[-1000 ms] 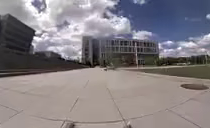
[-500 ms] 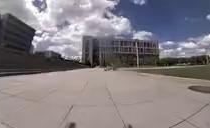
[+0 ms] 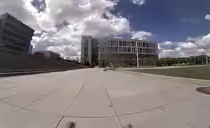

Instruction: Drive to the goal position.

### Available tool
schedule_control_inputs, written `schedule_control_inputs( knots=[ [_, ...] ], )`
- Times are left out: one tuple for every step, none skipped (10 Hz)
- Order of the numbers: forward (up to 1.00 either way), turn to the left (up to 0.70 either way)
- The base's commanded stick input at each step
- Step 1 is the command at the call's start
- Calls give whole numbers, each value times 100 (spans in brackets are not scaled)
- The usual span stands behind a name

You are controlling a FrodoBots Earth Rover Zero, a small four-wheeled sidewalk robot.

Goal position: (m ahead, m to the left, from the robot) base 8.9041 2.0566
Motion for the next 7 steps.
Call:
schedule_control_inputs(
  knots=[
    [70, 0],
    [70, 0],
    [70, 0],
    [70, 0],
    [70, 0],
    [70, 0],
    [70, 0]
  ],
)
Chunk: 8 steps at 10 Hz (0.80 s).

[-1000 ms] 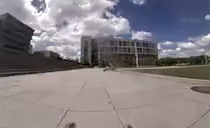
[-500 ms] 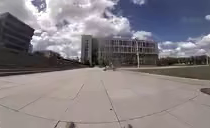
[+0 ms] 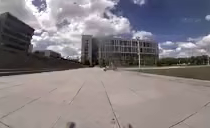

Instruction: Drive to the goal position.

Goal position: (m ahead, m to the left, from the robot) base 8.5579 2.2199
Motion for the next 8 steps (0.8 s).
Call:
schedule_control_inputs(
  knots=[
    [70, 0],
    [70, 0],
    [70, 0],
    [70, 0],
    [70, 0],
    [70, 0],
    [70, 0],
    [70, 0]
  ],
)
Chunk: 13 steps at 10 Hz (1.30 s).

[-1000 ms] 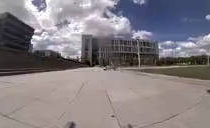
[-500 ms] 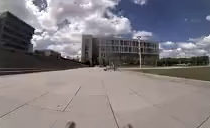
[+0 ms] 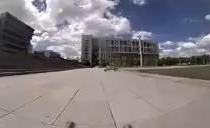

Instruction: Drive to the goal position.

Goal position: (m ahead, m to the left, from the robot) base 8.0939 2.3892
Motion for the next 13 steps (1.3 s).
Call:
schedule_control_inputs(
  knots=[
    [70, 0],
    [70, 0],
    [70, 0],
    [70, 0],
    [70, 0],
    [70, 0],
    [70, 0],
    [70, 0],
    [70, 0],
    [70, 0],
    [70, 0],
    [70, 0],
    [70, 0]
  ],
)
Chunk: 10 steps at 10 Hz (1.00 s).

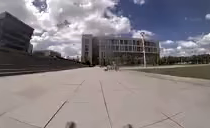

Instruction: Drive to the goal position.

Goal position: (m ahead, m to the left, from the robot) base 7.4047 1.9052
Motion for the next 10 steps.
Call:
schedule_control_inputs(
  knots=[
    [70, 0],
    [70, 0],
    [70, 0],
    [70, 0],
    [70, 0],
    [70, 0],
    [70, 0],
    [70, 0],
    [70, 0],
    [70, 0]
  ],
)
